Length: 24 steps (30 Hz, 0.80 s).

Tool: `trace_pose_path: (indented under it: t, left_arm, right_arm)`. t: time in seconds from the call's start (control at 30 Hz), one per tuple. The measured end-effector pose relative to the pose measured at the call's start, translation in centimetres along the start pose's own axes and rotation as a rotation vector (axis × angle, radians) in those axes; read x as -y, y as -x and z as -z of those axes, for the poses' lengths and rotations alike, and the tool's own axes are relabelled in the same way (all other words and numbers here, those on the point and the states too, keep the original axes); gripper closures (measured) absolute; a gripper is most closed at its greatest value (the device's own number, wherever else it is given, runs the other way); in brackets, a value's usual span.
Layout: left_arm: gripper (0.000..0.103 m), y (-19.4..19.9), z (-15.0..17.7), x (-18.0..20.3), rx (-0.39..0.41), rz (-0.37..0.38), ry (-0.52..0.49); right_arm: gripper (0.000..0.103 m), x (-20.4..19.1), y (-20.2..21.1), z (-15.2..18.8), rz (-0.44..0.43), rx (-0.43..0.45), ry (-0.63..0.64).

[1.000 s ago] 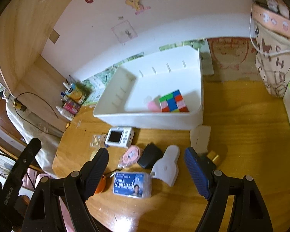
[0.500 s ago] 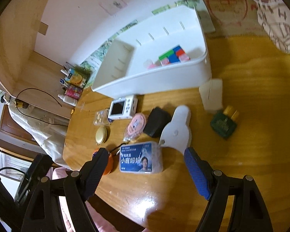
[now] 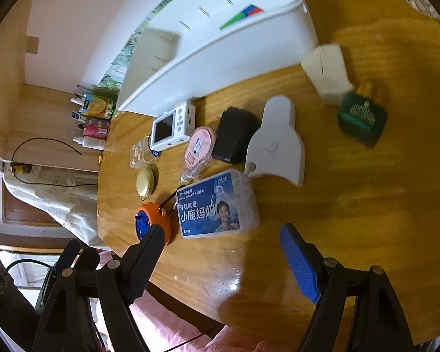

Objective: Organize rigid objects
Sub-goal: 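Grasp the orange-and-blue cord reel with the left tool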

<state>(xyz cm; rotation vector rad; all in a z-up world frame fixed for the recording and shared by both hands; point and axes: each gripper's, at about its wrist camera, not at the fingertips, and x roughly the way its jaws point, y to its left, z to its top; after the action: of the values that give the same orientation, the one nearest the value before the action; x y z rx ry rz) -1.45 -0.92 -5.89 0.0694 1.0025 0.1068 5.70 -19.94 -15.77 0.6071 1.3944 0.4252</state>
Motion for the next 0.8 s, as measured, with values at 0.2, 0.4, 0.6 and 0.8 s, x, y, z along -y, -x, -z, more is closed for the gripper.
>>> trace_pose_path:
  t: [0.2,0.4,0.6,0.8]
  left_arm:
    - [0.02,-2.0,-0.1,-2.1,-0.076,0.06,-0.042]
    - [0.02,-3.9,-0.3,-4.7,-0.147,0.114,-0.081]
    - [0.02,-5.6,-0.9,-7.0,-0.2,0.14,-0.138]
    - [0.02,-7.9,-2.1,-8.1,-0.259,0.213,-0.21]
  right_arm:
    - [0.022,-0.2,-1.3,0.7,0.037,-0.007,-0.06]
    - [0.022,-0.6,-2.3,1.4,0.091,0.012,-0.132]
    - [0.022,-1.3,-2.9,2.1,0.145,0.051,-0.18]
    - [0.022,-2.4,-3.7,2.7,0.214,0.092,-0.2]
